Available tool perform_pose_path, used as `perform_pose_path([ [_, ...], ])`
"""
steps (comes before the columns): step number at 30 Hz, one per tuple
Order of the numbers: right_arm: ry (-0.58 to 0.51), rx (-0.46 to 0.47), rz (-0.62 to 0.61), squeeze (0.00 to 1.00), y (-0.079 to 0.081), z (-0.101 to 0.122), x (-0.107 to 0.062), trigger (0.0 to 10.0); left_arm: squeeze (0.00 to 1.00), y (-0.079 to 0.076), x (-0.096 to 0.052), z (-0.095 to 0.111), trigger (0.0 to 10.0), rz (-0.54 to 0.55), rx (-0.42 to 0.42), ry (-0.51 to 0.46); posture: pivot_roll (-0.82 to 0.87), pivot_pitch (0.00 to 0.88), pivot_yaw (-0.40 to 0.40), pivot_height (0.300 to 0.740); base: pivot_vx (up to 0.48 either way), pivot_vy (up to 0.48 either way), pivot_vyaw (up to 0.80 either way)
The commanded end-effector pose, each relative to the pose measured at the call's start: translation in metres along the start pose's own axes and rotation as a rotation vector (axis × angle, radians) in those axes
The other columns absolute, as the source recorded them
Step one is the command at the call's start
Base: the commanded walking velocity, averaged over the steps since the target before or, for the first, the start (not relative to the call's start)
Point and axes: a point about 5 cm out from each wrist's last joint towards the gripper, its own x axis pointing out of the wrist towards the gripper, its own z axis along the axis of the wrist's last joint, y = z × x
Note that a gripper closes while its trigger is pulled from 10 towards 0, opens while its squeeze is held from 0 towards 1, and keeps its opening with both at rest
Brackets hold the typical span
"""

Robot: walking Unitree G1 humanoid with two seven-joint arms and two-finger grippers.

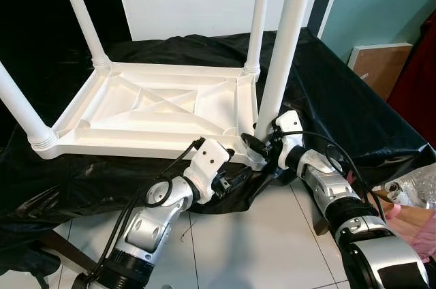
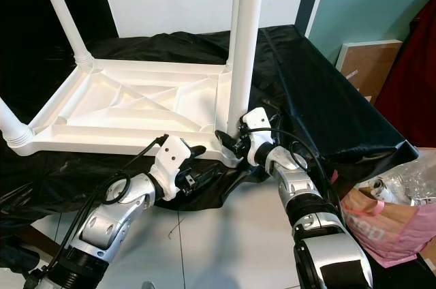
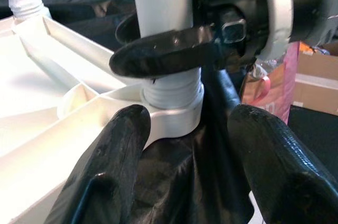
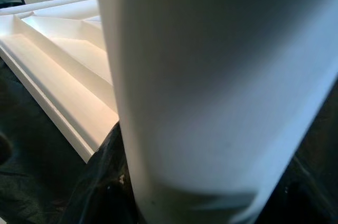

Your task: Building children table

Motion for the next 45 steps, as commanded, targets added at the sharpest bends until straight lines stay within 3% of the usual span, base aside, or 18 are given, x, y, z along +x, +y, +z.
perform_pose_path([
  [1, 0.024, 0.013, 0.007, 0.0, 0.001, -0.006, -0.002, 0.0, 0.0, -0.001, 0.002, 0.0, 10.0, -0.036, 0.009, 0.004, 0.01, 0.0, -0.017, 0.74, 0.0, 0.0, 0.0],
  [3, 0.025, 0.016, 0.003, 0.0, 0.001, -0.007, -0.002, 0.0, 0.0, 0.0, 0.002, 0.0, 10.0, -0.028, 0.011, 0.005, 0.01, 0.0, -0.017, 0.74, 0.0, 0.0, 0.0],
  [4, 0.031, 0.023, -0.033, 0.0, 0.001, -0.01, -0.003, 10.0, 0.0, 0.003, 0.003, 0.002, 10.0, 0.001, 0.016, -0.007, 0.0, 0.0, -0.016, 0.74, 0.0, 0.0, 0.0],
  [16, 0.033, 0.06, -0.226, 0.0, -0.002, -0.012, -0.001, 10.0, 0.0, 0.012, 0.004, 0.006, 10.0, 0.096, 0.023, -0.041, -0.01, 0.0, -0.021, 0.74, 0.0, 0.0, 0.0],
  [30, 0.012, 0.182, -0.737, 0.0, 0.0, -0.02, -0.005, 10.0, 0.0, 0.025, 0.006, 0.005, 10.0, 0.209, -0.004, -0.045, 0.0, 0.0, -0.036, 0.74, 0.0, 0.0, 0.0],
  [44, -0.019, 0.161, -0.717, 0.0, 0.007, -0.011, 0.003, 10.0, 0.0, 0.026, 0.009, 0.006, 10.0, 0.228, 0.045, -0.045, 0.0, 0.0, -0.031, 0.74, 0.0, 0.0, 0.0],
  [45, -0.039, 0.161, -0.702, 1.0, 0.007, -0.008, 0.003, 10.0, 0.0, 0.026, 0.009, 0.006, 10.0, 0.228, 0.045, -0.045, -0.01, 0.0, -0.031, 0.74, 0.0, 0.0, 0.0],
])
